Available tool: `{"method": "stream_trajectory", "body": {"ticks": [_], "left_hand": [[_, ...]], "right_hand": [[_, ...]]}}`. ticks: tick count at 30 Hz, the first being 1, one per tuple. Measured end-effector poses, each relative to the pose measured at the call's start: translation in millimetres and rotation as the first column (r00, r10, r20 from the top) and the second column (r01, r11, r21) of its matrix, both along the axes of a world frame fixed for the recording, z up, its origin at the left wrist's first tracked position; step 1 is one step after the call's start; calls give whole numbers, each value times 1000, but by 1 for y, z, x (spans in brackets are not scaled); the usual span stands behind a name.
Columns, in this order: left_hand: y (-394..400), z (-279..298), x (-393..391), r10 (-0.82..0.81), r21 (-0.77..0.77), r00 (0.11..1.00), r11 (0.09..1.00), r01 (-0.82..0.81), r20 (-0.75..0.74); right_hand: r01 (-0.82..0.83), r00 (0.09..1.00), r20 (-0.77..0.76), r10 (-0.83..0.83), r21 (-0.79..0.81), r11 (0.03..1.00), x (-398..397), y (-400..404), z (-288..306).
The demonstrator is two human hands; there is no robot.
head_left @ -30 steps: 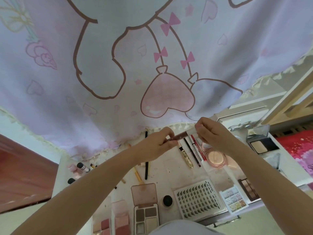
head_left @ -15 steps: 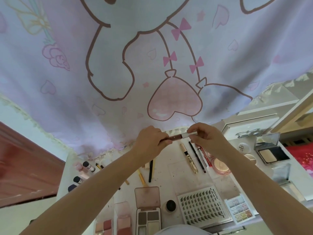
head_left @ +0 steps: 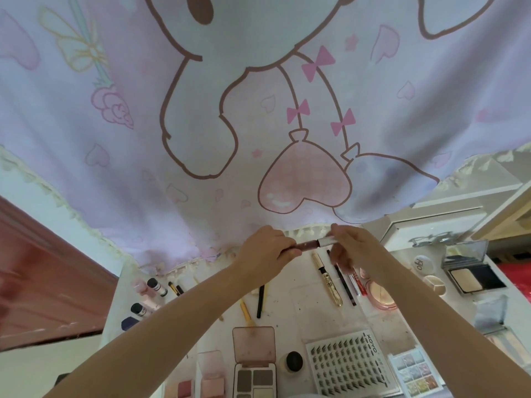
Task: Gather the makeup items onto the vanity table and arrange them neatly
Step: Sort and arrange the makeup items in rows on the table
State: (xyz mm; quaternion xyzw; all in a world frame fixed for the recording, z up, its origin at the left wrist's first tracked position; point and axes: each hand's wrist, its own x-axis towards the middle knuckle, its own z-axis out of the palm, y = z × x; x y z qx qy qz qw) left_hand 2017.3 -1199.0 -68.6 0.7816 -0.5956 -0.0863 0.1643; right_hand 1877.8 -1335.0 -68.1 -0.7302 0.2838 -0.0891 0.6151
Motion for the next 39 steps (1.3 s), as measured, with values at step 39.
{"method": "stream_trajectory", "body": {"ticks": [39], "left_hand": [[-3, -33, 2, 2, 189, 997, 982, 13, -83]], "right_hand": [[-25, 998, 59, 21, 71, 997, -3, -10, -45]]}}
